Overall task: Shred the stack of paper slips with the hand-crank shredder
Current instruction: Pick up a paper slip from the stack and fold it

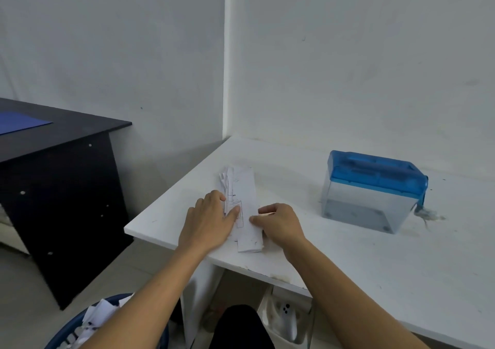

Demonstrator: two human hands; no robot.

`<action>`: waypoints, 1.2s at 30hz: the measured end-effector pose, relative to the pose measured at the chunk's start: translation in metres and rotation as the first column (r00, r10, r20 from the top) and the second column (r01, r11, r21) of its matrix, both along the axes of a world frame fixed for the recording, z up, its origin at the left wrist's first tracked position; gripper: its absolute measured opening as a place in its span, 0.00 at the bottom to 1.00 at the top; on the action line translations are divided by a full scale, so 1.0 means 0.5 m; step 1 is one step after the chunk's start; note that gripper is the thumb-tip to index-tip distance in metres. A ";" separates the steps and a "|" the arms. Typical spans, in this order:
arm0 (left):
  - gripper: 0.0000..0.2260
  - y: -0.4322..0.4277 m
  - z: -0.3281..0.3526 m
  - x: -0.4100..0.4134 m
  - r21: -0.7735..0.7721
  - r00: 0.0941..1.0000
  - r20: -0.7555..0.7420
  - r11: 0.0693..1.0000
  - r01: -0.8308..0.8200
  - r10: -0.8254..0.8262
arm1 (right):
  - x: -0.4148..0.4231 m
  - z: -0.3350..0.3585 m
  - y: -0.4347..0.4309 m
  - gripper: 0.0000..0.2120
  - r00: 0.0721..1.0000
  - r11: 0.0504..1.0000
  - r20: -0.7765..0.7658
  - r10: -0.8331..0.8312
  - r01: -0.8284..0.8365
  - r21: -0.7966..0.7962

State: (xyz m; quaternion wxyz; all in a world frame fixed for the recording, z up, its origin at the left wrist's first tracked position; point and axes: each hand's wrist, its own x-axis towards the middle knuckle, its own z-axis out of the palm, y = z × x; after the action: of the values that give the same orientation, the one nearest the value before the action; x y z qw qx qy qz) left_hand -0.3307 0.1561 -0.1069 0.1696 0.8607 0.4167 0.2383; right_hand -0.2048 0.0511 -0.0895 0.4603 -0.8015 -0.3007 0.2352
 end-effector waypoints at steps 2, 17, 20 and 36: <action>0.18 -0.001 0.000 0.000 0.009 1.000 0.001 1.000 0.001 -0.001 | 0.006 -0.004 -0.005 0.06 0.999 0.998 -0.044 -0.004 0.007 0.056; 0.23 -0.005 -0.010 0.002 0.100 0.999 0.007 0.994 0.038 -0.039 | 0.029 -0.015 -0.029 0.09 0.973 0.957 -0.012 -0.230 0.228 0.177; 0.23 -0.007 -0.011 0.000 0.091 0.998 0.037 0.995 0.046 -0.049 | 0.028 -0.010 -0.028 0.10 0.970 0.954 -0.059 -0.237 0.244 0.177; 0.22 -0.077 0.179 0.093 -0.575 0.829 0.559 0.725 0.380 0.010 | 0.044 0.103 -0.055 0.08 0.994 0.901 -0.106 -0.014 0.059 0.429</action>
State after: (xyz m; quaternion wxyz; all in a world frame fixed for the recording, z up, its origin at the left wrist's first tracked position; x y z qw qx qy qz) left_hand -0.2839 0.1177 -0.0175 0.5957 0.6818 0.3187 0.2807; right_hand -0.1830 0.0237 -0.0379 0.6451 -0.6723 -0.3068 0.1941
